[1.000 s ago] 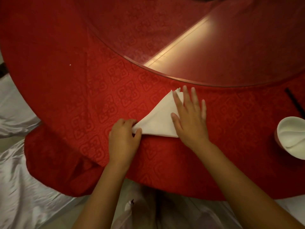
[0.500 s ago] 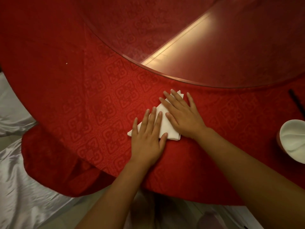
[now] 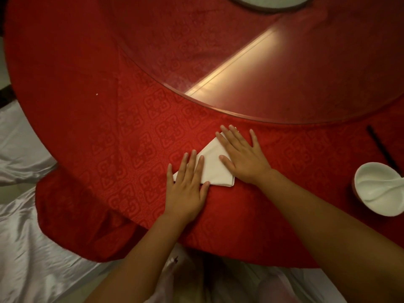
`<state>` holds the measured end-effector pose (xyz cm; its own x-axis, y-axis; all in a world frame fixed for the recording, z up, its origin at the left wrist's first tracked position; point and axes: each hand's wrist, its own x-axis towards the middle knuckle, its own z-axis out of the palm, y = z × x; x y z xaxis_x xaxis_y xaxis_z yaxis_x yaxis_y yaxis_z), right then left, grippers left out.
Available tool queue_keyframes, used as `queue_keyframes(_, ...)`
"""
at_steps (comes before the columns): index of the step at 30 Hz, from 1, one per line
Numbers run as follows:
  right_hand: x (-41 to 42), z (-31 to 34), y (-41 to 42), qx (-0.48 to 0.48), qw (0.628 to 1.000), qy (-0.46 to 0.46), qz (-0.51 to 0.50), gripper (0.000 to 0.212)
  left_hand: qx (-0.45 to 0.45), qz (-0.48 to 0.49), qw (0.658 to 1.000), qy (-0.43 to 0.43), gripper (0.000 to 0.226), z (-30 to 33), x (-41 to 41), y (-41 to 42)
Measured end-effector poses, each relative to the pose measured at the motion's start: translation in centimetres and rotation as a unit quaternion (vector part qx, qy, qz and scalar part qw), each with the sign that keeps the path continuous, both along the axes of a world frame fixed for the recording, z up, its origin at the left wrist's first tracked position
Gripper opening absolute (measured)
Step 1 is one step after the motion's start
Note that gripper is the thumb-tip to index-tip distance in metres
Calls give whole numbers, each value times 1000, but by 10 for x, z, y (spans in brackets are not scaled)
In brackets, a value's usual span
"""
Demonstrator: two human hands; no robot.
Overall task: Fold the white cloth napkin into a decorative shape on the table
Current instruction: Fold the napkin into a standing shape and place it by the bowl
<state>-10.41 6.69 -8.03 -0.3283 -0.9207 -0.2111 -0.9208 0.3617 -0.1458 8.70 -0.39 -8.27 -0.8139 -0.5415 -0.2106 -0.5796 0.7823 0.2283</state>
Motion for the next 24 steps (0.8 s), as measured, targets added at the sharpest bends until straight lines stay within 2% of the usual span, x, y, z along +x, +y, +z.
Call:
queue_keyframes(2, 2, 9, -1, 13, 1000, -7, -11, 65, 44, -11, 999, -5, 63, 5, -1, -6)
queue_keyframes(4, 11, 16, 3, -37, 993, -30, -106, 68, 120, 10, 992, 21, 61, 13, -2, -12)
queue_keyframes(7, 40, 27, 15, -131, 929, -66, -339, 62, 121, 49, 989, 62, 60, 27, -4, -8)
queue_keyframes(9, 61, 29, 23, -110, 905, -78, -404, 52, 122, 66, 990, 41, 62, 32, -4, 2)
queue_keyframes(12, 82, 31, 27, -71, 889, -116, -437, 43, 148, 93, 984, 38, 63, 35, -3, 14)
queue_keyframes(16, 81, 40, 17, -115, 837, -221, -487, 34, 198, 171, 963, 64, 56, 43, -17, 4)
queue_keyframes(19, 72, 50, 18, -169, 773, -345, -505, 45, 285, 213, 928, 108, 24, 51, -32, -8)
queue_keyframes(22, 62, 57, 26, -183, 768, -374, -488, 35, 371, 257, 886, 113, 23, 61, -40, -11)
queue_keyframes(24, 58, 59, 32, -183, 736, -429, -492, 39, 409, 269, 867, 91, 23, 62, -44, -9)
